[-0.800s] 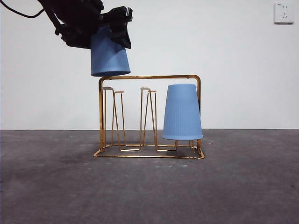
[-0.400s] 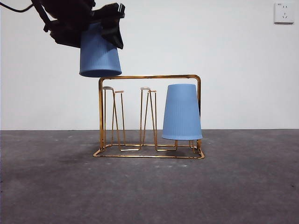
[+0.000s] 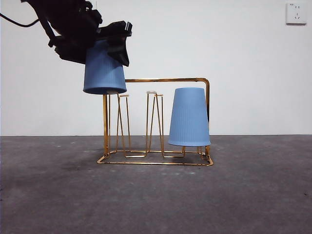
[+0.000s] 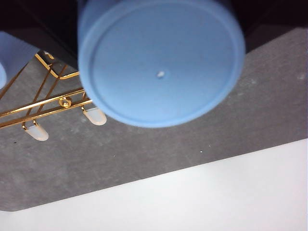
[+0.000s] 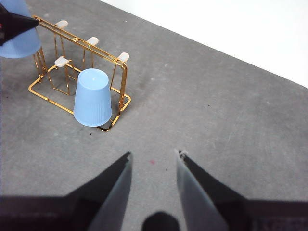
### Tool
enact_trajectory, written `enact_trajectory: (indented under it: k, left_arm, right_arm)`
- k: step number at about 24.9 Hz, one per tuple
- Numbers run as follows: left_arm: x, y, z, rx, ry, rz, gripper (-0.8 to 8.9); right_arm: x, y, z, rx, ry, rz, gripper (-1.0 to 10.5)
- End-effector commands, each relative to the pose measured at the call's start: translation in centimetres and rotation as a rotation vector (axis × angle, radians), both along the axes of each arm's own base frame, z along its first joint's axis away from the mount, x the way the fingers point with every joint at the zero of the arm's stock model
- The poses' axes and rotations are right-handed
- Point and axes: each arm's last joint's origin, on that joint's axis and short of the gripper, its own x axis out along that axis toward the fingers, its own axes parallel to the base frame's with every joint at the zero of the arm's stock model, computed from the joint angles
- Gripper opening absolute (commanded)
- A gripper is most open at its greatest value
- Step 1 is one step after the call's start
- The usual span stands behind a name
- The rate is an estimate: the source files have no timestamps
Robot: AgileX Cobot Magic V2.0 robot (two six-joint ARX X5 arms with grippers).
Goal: Pick up cup 1,put cup 1 in the cup rack,pick up cup 2,put cup 2 in the cup rack
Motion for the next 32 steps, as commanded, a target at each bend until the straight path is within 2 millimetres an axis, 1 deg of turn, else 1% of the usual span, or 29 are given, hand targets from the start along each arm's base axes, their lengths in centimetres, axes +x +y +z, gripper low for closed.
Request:
enact_trajectory:
  k: [1, 12, 16, 21, 24, 25, 26, 27, 28, 29, 32]
  left_arm:
    - [0.5, -0.2, -0.8, 0.002, 0.008, 0.002, -0.06]
    - [2.4, -1.2, -5.4, 0.058, 0.122, 0.003, -0.06]
    - [2.6, -1.4, -6.4, 0.073, 0.153, 0.003, -0.06]
    - [2.6, -1.4, -7.1, 0.088, 0.189, 0.004, -0.05]
    - [2.6, -1.4, -8.1, 0.1, 0.255, 0.007, 0.03]
    - [2.5, -1.3, -8.5, 0.114, 0.282, 0.007, 0.52]
    - [2.5, -1.4, -9.0, 0.125, 0.302, 0.008, 1.9]
    - [2.5, -1.3, -9.2, 0.128, 0.317, 0.01, 3.67]
    - [2.5, -1.3, -9.3, 0.128, 0.324, 0.013, 5.1]
    - [2.5, -1.3, -9.3, 0.128, 0.323, 0.012, 5.35]
    - [2.3, -1.3, -9.5, 0.116, 0.357, -0.018, 5.37]
  right_arm:
    - [0.0, 0.0, -0.2, 0.007, 0.014, -0.008, 1.6]
    - [0.0, 0.0, -0.4, 0.008, 0.028, -0.015, 1.6]
    - [0.0, 0.0, -0.4, 0.009, 0.028, -0.015, 1.6]
    - [0.0, 0.0, -0.3, 0.012, 0.025, -0.015, 1.6]
    - [0.0, 0.0, -0.3, 0.015, 0.022, -0.015, 1.6]
    - [0.0, 0.0, -0.3, 0.016, 0.023, -0.014, 1.6]
    - [0.0, 0.0, -0.3, 0.016, 0.022, -0.014, 1.6]
    - [0.0, 0.0, -0.3, 0.015, 0.023, -0.014, 1.6]
    - [0.0, 0.0, -0.3, 0.015, 0.023, -0.014, 1.6]
    - [0.0, 0.0, -0.3, 0.014, 0.023, -0.014, 1.6]
    - [0.0, 0.0, -0.3, 0.015, 0.023, -0.014, 1.6]
